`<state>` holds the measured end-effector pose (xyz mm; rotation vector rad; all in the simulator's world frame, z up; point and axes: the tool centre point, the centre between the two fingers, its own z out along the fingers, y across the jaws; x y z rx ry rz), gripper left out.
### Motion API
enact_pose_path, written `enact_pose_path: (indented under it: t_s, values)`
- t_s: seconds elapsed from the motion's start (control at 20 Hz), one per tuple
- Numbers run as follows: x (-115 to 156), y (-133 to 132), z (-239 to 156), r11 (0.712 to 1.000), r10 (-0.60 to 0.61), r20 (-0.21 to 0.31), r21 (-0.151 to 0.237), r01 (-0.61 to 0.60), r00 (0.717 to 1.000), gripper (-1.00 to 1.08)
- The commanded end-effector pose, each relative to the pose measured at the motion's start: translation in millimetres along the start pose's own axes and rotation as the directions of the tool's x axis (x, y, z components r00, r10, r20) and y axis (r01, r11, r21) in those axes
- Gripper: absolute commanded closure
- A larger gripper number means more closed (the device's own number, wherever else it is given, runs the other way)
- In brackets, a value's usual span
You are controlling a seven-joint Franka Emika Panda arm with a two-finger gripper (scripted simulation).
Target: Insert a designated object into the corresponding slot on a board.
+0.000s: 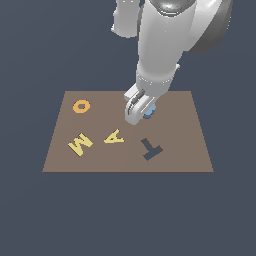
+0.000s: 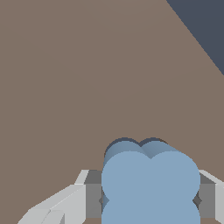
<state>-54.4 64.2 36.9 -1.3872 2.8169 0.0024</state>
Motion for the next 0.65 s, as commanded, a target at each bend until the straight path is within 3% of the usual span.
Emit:
enact_pose_path:
  t_s: [0.0,0.1,0.15,0.6]
  values:
    - [0.1,0.3,5.0,1.0,0.002,-0.001,0.0,-0.002,1.0,1.08]
    - [0.0,0.4,6.6,1.0,0.003,-0.001,0.0,-0.003,1.0,1.08]
    - [0.0,0.4,6.6,1.0,0.003,-0.001,0.0,-0.003,1.0,-0.92]
    - [0.0,0.4,6.6,1.0,0.003,-0.001,0.0,-0.003,1.0,-0.92]
